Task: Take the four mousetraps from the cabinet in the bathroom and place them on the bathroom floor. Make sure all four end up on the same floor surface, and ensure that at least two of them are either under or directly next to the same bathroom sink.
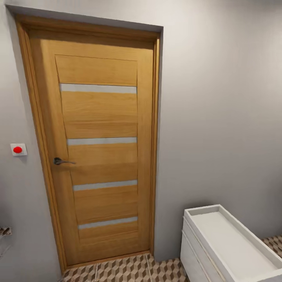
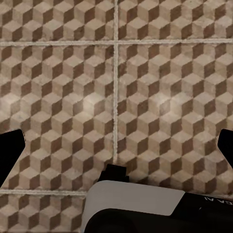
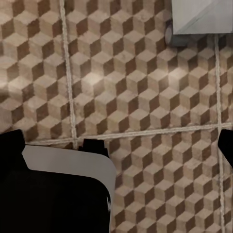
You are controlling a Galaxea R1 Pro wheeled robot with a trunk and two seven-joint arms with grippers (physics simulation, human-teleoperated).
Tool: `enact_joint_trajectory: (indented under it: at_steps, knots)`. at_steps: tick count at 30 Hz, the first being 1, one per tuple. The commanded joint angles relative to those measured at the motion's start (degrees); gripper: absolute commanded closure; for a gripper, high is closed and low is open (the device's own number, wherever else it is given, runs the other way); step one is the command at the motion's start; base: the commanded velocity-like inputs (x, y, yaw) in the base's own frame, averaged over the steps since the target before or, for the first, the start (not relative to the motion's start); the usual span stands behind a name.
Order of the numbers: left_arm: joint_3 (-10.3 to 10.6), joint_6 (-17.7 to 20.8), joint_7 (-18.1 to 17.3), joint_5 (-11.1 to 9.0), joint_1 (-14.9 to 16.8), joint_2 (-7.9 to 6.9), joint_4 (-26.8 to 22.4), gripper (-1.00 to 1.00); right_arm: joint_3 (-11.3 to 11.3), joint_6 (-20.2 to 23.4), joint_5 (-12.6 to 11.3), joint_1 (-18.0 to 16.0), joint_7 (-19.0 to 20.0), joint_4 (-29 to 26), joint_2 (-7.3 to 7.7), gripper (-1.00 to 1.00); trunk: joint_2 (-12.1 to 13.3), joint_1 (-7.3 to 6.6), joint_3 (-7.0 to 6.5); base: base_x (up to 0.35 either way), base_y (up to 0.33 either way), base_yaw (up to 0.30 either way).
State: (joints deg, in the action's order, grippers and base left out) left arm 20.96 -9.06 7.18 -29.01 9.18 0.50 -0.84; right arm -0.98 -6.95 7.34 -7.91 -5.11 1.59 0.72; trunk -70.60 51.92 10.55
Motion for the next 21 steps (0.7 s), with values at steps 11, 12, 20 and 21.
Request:
enact_joint_trajectory:
  at_steps: [11,12,20,21]
  knots:
    - [0.48,-0.15,0.2,-0.42,0.05,0.03,0.01,-1.0,-0.08,-0.31,0.65,-0.07,-0.47,0.17,-0.11,-1.0,-0.05,0.0,0.08,0.0,0.0,0.299]
    - [0.48,-0.15,0.2,-0.43,0.05,0.03,0.02,-1.0,-0.08,-0.32,0.65,-0.08,-0.52,0.17,-0.15,-1.0,-0.05,0.0,0.08,0.0,0.0,0.3]
    - [0.36,-0.16,0.2,-0.39,0.05,0.14,-0.02,-1.0,-0.08,-0.23,0.7,-0.07,-0.94,0.17,-0.27,-1.0,-0.05,0.0,0.08,0.0,0.0,0.3]
    - [0.22,-0.16,0.2,-0.57,0.05,0.18,-0.03,-1.0,-0.08,-0.19,0.76,-0.07,-1.01,0.17,-0.33,-1.0,-0.05,0.0,0.08,0.0,0.0,0.3]
